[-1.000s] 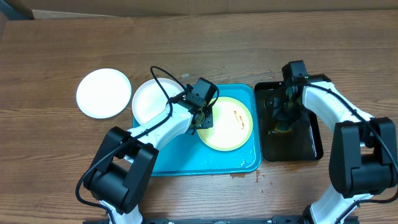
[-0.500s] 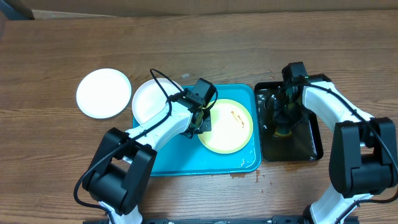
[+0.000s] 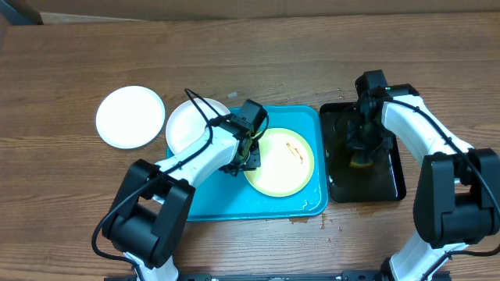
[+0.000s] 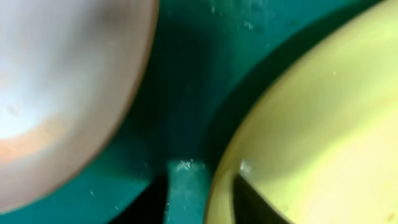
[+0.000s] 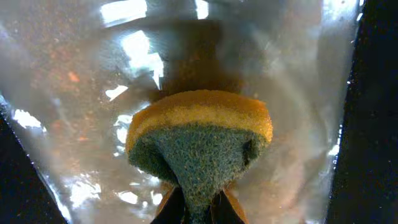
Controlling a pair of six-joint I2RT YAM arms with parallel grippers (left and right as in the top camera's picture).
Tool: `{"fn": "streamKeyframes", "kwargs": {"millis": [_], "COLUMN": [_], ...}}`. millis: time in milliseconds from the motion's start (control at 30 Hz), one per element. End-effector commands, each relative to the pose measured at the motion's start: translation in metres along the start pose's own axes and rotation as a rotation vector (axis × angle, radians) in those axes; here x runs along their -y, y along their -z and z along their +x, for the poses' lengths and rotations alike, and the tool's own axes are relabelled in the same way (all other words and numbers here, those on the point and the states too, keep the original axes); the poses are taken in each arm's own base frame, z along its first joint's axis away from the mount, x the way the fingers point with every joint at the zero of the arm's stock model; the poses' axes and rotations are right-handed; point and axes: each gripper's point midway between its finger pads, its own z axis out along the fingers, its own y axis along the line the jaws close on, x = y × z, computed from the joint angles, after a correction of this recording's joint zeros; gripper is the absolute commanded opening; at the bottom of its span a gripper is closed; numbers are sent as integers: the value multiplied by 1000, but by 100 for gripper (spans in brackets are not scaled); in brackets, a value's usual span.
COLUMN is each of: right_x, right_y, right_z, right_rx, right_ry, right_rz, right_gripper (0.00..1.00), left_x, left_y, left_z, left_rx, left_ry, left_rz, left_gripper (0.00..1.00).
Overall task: Clean dirty plates on tray and stack at the side
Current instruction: 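Lift the sponge with the right gripper, dipping it in the water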
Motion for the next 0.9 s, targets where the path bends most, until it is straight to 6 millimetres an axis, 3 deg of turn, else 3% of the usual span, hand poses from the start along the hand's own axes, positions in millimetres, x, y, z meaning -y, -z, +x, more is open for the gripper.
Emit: {"fn": "streamKeyframes", "kwargs": {"millis": [0,133,267,333,467,600,667,733,767,833,867], "right_x": [-2,-1,10,20,18,18,0,9,16,2,8], "right_y": [12,9,13,25,47,49,48,49,50,49,49], "right_z": [-8,-5,-11,-15,-19,-18,-17,-15,-16,-13,-12], "right_rx": [50,42,70,84,101,101,88,91,106,86,86], "right_ry": [5,5,-45,-103,-83,-109,-73,-60,-156,-64,-53], "right_rz": [4,8,72,125,111,107,22,94,132,73,109], "right_gripper": [4,4,4,4,4,4,4,4,4,4,4], "left_x": [-14,-12,-12,-13,-14,-16,-16,-16,-16,-16,-16], "left_y": [-11,-11,-11,-11,-11,-11,-11,-11,-11,-11,-11], "left_z": [0,1,2,3,4,5,5,6,6,6,6], "left_rx": [-16,-23,-29,-34,-39,-41,-43,-44,-44,-45,-45], "left_ry": [22,26,26,26,26,26,26,25,25,25,25], "left_rz": [-32,-15,-14,-19,-22,-29,-30,-30,-30,-31,-31], "left_gripper": [19,4,4,4,4,4,4,4,4,4,4]}}
